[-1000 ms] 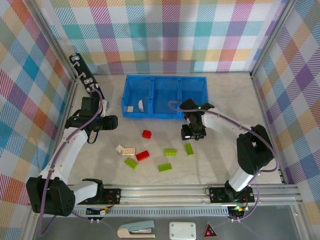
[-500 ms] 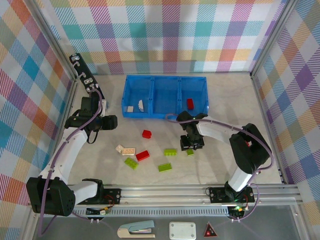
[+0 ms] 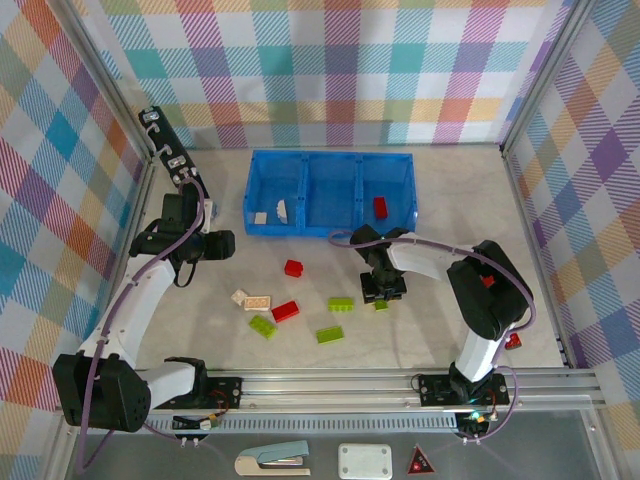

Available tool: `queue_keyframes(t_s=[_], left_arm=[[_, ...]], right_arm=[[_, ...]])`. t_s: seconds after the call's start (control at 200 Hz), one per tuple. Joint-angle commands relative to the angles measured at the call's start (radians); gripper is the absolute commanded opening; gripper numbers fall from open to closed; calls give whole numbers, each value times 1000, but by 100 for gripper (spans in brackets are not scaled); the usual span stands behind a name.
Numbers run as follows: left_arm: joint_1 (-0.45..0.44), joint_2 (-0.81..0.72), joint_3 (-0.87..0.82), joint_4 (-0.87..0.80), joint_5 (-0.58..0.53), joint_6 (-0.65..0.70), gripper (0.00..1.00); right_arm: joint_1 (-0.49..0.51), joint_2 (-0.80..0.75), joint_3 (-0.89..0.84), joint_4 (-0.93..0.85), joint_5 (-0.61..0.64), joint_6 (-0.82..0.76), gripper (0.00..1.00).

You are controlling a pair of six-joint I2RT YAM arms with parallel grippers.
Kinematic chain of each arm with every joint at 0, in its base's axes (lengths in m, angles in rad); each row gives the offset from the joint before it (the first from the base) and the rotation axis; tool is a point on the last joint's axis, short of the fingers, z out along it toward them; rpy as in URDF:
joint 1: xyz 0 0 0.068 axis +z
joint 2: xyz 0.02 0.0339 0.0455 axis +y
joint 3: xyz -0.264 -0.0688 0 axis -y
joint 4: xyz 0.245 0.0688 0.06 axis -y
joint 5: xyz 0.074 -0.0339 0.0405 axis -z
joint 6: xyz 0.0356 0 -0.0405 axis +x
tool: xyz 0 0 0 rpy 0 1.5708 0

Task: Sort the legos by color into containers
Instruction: Pick up the lego from the bottom-center of the table.

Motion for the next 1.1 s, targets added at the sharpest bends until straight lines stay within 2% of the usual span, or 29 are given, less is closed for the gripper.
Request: queue_keyframes(t_s=[0.0,0.64,1.095], left_arm=[[15,6,19,5,5,-6,67],[15,11,20,3,3,-6,67],[17,5,24,3,35,-10,67]], right_arm=[[14,24,-10,25,-18,10,39],[24,7,98,-43,-1,2,36],[46,131,355,-107,-3,9,37]])
